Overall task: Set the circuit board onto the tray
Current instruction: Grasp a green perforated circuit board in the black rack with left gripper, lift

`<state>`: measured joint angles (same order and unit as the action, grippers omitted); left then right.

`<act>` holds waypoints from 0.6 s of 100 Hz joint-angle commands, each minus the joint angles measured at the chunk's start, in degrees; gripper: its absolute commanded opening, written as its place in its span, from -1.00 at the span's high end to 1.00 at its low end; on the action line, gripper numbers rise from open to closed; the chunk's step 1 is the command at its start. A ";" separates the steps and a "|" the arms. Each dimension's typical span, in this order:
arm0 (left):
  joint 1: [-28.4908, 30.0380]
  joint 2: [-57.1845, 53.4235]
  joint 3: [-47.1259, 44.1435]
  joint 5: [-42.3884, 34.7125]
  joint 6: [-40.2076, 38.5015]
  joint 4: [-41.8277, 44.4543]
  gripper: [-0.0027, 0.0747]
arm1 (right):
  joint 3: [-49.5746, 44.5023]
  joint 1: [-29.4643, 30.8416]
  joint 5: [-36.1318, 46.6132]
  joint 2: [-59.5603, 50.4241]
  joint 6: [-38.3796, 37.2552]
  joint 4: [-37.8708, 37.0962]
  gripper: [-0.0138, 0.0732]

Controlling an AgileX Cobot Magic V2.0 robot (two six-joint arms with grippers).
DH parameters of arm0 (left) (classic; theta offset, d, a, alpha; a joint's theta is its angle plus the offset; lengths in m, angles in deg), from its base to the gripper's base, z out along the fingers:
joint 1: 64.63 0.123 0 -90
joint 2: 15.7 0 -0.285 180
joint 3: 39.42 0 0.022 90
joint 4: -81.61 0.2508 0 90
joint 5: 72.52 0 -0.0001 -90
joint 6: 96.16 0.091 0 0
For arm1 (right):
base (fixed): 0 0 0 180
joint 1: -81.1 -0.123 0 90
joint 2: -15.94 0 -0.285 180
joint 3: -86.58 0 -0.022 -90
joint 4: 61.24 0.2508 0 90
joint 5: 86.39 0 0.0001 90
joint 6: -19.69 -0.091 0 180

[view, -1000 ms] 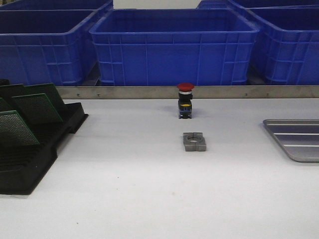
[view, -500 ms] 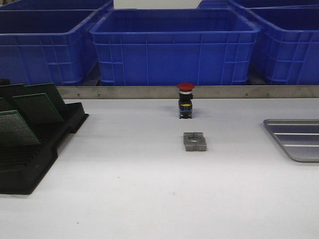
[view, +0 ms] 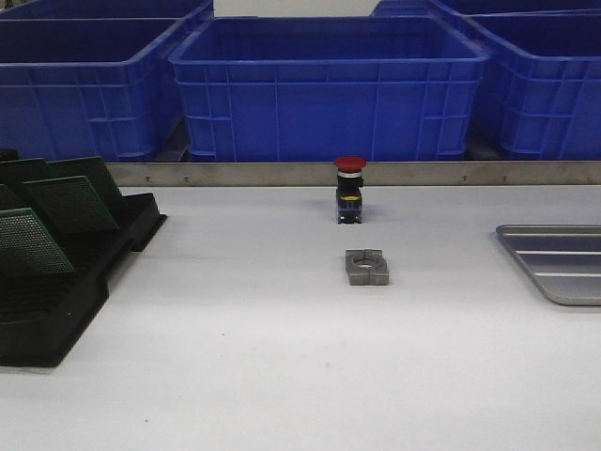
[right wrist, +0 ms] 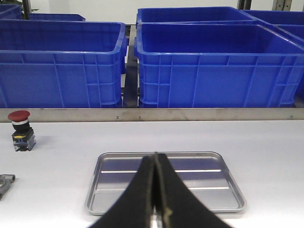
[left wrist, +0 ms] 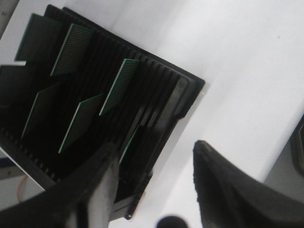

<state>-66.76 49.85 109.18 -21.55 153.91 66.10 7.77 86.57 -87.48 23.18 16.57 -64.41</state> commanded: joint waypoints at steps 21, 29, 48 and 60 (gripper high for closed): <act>0.06 7.21 1.85 -4.97 9.66 5.24 0.03 | 0.74 -0.28 4.89 -1.54 0.19 -0.37 0.82; 0.06 9.38 1.85 -5.95 9.66 8.69 0.03 | 0.74 -0.28 4.89 -1.54 0.19 -0.37 0.82; 0.06 15.32 1.85 -11.21 9.66 9.67 0.03 | 0.74 -0.28 4.89 -1.54 0.19 -0.37 0.82; 0.06 19.30 1.85 -13.54 9.54 9.67 0.03 | 0.74 -0.28 4.89 -1.54 0.19 -0.37 0.82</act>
<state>-66.76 68.01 109.26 -31.50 163.65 76.37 7.77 86.57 -87.48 23.18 16.57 -64.41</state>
